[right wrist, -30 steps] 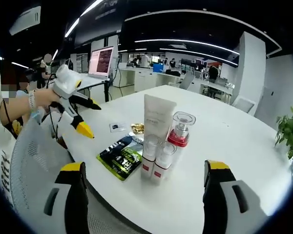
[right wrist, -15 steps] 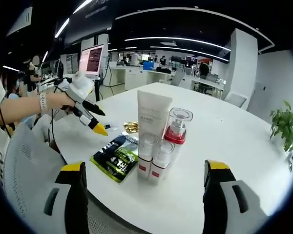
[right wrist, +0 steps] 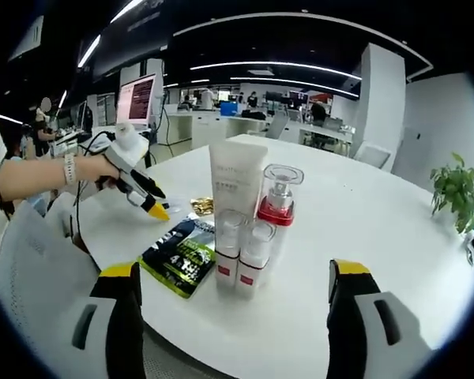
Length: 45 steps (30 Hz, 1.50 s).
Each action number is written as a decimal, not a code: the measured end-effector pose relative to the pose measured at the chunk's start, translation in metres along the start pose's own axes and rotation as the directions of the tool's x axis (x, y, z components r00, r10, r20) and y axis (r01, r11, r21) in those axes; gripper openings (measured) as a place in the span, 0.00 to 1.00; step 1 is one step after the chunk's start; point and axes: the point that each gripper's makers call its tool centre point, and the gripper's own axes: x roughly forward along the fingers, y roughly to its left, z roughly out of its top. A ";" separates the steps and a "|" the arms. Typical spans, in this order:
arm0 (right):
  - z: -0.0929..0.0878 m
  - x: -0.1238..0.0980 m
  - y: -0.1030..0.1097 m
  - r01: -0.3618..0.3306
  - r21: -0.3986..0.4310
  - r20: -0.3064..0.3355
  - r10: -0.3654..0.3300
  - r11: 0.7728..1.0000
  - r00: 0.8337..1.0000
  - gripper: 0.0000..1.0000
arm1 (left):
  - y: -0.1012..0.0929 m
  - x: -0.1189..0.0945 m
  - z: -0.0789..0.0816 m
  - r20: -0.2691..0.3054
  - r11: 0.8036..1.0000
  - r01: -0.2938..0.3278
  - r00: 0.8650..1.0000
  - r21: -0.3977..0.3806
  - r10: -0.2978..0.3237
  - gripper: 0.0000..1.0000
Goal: Arrange the skincare products in the storage area until every visible bottle or jar stands upright without overlapping.
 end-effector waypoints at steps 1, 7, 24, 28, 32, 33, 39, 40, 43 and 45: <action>-0.001 0.000 -0.001 0.004 0.005 0.002 -0.004 1.000 1.000 0.98 | -0.003 0.000 0.001 0.003 1.000 0.010 1.000 -0.009 -0.009 0.51; -0.011 0.003 -0.003 0.030 0.005 0.006 -0.030 1.000 1.000 0.96 | -0.003 0.000 0.001 0.002 1.000 0.011 1.000 -0.019 -0.011 0.48; -0.013 0.007 -0.001 0.015 -0.027 -0.003 -0.016 1.000 1.000 0.95 | -0.007 0.000 0.001 -0.008 0.998 0.039 0.999 0.046 -0.039 0.35; -0.013 0.008 -0.002 0.019 -0.031 -0.005 -0.019 0.999 1.000 0.96 | -0.014 -0.001 0.000 -0.007 0.995 0.067 0.998 0.071 -0.067 0.35; -0.012 0.008 -0.001 0.016 -0.027 0.000 -0.016 1.000 1.000 0.97 | -0.017 -0.003 -0.001 -0.022 0.991 0.092 0.996 0.098 -0.090 0.35; -0.013 0.008 -0.002 0.017 -0.027 -0.001 -0.017 0.999 1.000 0.97 | -0.020 -0.005 -0.003 -0.030 0.986 0.111 0.994 0.124 -0.108 0.35; -0.014 0.008 -0.001 0.012 -0.029 -0.006 -0.012 0.999 1.000 0.97 | -0.034 -0.011 -0.009 -0.061 0.958 0.191 0.981 0.215 -0.182 0.35; -0.014 0.008 0.000 0.010 -0.030 -0.007 -0.011 0.999 1.000 0.97 | -0.036 -0.012 -0.010 -0.070 0.951 0.206 0.978 0.230 -0.195 0.35; -0.018 0.009 0.001 0.005 -0.033 -0.026 -0.005 0.999 1.000 0.97 | -0.043 -0.016 -0.014 -0.093 0.938 0.236 0.971 0.255 -0.219 0.35; -0.016 0.009 0.001 0.005 -0.036 -0.020 -0.005 0.999 1.000 0.97 | -0.048 -0.018 -0.017 -0.111 0.915 0.269 0.963 0.301 -0.247 0.35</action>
